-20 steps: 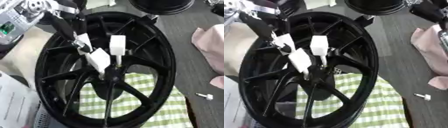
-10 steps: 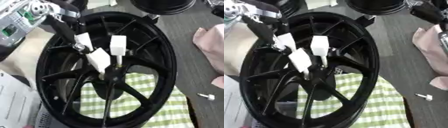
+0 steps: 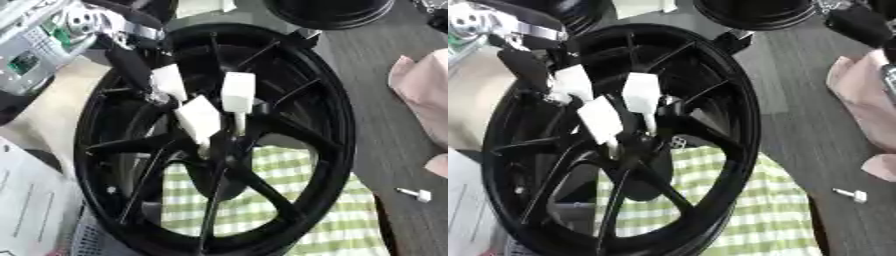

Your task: Pull the pin out of the wheel hub.

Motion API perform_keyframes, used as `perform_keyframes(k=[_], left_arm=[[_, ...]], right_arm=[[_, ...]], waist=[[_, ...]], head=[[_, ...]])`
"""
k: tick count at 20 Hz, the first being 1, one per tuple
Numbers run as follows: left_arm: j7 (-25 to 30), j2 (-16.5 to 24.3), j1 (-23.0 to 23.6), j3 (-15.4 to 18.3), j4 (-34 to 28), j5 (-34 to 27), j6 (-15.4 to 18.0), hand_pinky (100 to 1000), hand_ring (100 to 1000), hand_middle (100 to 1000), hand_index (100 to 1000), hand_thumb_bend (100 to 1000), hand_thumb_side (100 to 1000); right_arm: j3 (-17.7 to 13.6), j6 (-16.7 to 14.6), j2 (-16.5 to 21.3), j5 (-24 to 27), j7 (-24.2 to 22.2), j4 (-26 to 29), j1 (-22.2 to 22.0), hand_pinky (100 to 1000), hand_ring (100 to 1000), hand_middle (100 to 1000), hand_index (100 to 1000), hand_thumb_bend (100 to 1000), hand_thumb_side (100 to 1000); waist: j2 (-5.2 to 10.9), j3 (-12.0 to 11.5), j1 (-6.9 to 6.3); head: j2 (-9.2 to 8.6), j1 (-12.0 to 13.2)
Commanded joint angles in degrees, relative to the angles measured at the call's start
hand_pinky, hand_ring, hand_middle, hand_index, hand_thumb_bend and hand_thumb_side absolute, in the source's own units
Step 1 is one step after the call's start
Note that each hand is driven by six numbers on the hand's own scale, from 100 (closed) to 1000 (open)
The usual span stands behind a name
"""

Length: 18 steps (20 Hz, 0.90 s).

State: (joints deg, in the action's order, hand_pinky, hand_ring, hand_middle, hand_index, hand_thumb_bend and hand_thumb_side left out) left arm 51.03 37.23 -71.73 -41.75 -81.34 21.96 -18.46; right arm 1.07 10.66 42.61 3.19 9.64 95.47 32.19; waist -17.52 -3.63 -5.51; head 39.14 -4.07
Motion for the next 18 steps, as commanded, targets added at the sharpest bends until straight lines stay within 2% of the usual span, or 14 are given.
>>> perform_keyframes(k=[1,8,11,15,16,17,18], left_arm=[[0.94,2.32,-0.72,1.43,-1.51,-1.49,-1.01,798,700,545,447,393,351],[0.94,4.03,-0.55,3.48,-4.15,-3.45,-1.83,794,686,527,416,404,317],[0.94,5.06,-0.54,5.56,-5.14,-3.88,-2.48,791,682,523,412,422,313],[0.94,7.34,-0.26,11.23,-6.6,-4.07,-3.36,784,680,520,411,457,327],[0.93,7.98,-0.03,12.89,-6.86,-4.43,-3.67,780,676,519,410,386,368],[0.75,8.83,0.27,15.07,-7.15,-4.79,-4.08,777,673,516,409,484,333],[0.36,9.77,0.75,17.18,-7.54,-5.26,-4.4,774,668,513,408,497,334]], right_arm=[[-0.69,0.01,1.32,0.32,0.48,0.36,0.88,846,709,650,753,314,401],[-0.66,0.07,1.24,0.63,0.63,0.4,1.2,847,709,650,753,311,400],[-0.69,0.06,1.22,0.69,0.65,0.37,1.19,847,709,650,753,310,400],[-0.75,-0.03,1.2,0.83,0.68,0.47,1.31,846,709,649,752,310,399],[-0.77,-0.05,1.21,0.89,0.69,0.5,1.33,847,709,649,752,308,404],[-0.85,-0.07,1.25,0.94,0.74,0.55,1.33,847,709,649,752,310,397],[-0.92,-0.09,1.31,0.99,0.79,0.6,1.33,847,709,649,752,309,397]], waist=[[1.55,-0.15,0.48],[2.02,-0.1,0.71],[2.19,-0.11,0.8],[2.38,-0.07,0.95],[2.4,-0.07,1.0],[2.42,-0.06,1.08],[2.43,-0.05,1.17]], head=[[-0.14,0.16],[-0.41,0.13],[-0.82,0.4],[-0.7,0.29],[-0.64,0.23],[-0.31,0.24],[0.16,0.32]])
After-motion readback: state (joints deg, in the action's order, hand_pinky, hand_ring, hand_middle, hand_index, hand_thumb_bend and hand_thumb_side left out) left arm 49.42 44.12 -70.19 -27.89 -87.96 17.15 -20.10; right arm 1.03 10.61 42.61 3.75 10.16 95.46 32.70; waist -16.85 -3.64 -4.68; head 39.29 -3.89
